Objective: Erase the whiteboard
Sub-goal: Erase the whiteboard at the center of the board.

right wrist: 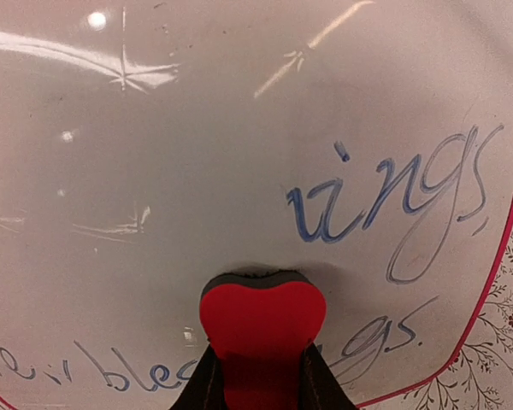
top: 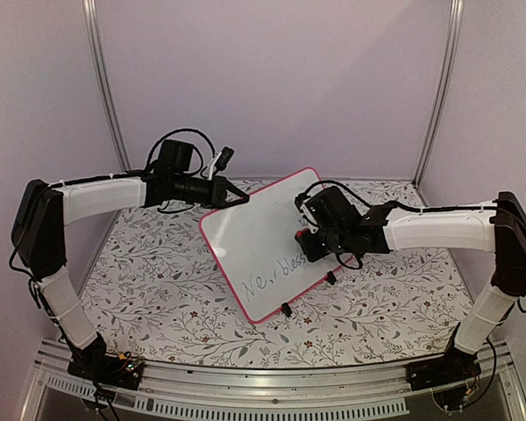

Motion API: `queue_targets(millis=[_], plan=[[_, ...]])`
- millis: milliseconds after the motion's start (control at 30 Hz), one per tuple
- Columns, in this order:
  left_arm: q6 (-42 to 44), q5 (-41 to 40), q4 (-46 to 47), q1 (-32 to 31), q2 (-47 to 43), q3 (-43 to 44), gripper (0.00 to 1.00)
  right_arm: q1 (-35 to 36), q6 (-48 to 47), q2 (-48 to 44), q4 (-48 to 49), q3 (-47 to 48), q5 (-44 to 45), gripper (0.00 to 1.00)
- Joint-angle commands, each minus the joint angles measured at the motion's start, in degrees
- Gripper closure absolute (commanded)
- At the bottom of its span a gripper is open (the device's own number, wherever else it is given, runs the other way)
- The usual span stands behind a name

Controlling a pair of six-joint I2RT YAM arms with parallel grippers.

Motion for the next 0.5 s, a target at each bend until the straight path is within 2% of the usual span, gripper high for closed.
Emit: queue_targets(millis=[0, 467], plan=[[2.4, -1.6, -0.2, -1.1, 0.0, -0.1, 1.00, 0.0, 1.1, -1.0, -3.3, -1.9, -1.1, 1.00], [2.4, -1.7, -0.3, -1.1, 1.2, -0.1, 1.00, 0.1, 0.8, -4.2, -2.6, -2.1, -0.4, 1.00]])
